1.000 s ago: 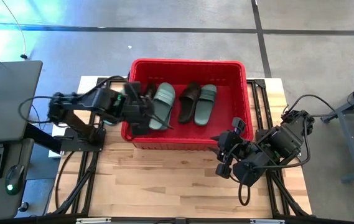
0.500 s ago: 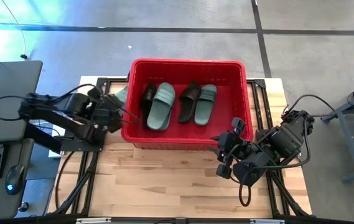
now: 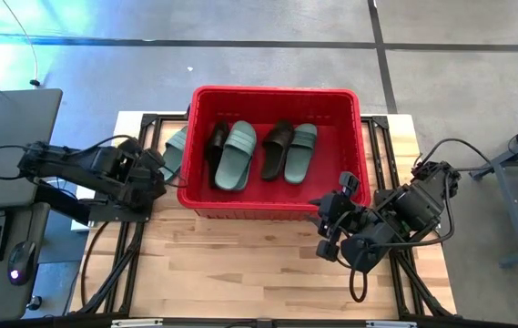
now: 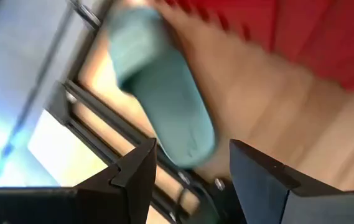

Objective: Pick and place slides into bin
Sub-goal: Put the green slide into the red bin

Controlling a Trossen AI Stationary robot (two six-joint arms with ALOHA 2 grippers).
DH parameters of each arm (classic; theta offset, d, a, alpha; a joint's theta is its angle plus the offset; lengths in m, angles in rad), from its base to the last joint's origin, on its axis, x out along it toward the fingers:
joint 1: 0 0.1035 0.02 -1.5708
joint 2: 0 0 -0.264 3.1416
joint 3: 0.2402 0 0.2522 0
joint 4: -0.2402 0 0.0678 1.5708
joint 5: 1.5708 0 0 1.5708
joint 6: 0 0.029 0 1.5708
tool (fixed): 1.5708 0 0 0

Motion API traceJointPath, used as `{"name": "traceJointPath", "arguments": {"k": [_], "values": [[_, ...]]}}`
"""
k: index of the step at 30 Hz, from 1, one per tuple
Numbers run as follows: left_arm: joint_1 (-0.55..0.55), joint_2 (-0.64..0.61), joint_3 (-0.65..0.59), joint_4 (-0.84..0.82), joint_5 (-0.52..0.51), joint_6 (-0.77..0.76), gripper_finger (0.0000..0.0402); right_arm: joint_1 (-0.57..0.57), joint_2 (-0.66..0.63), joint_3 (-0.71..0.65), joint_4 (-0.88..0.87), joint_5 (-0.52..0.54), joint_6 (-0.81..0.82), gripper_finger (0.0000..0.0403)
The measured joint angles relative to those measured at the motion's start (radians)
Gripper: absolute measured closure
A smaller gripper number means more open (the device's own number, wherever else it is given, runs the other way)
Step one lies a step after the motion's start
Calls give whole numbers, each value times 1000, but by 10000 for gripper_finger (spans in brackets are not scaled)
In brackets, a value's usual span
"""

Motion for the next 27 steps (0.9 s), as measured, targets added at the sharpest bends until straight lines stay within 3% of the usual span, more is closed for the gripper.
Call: {"name": "traceJointPath", "arguments": {"k": [8, 14, 16, 21, 27], "values": [[0, 3, -95, 100, 67, -25, 215, 0, 0, 0, 4, 10, 1, 269], [38, 11, -95, 124, -39, -32, 234, 0, 0, 0, 8, 53, 30, 269], [96, -4, -96, 140, -17, -34, 246, 0, 0, 0, 8, 51, 43, 269], [266, -12, -96, 291, 99, 218, 276, 0, 0, 0, 8, 44, 44, 269], [515, 30, -97, 376, 101, 533, 288, 0, 0, 0, 8, 38, 51, 269]]}}
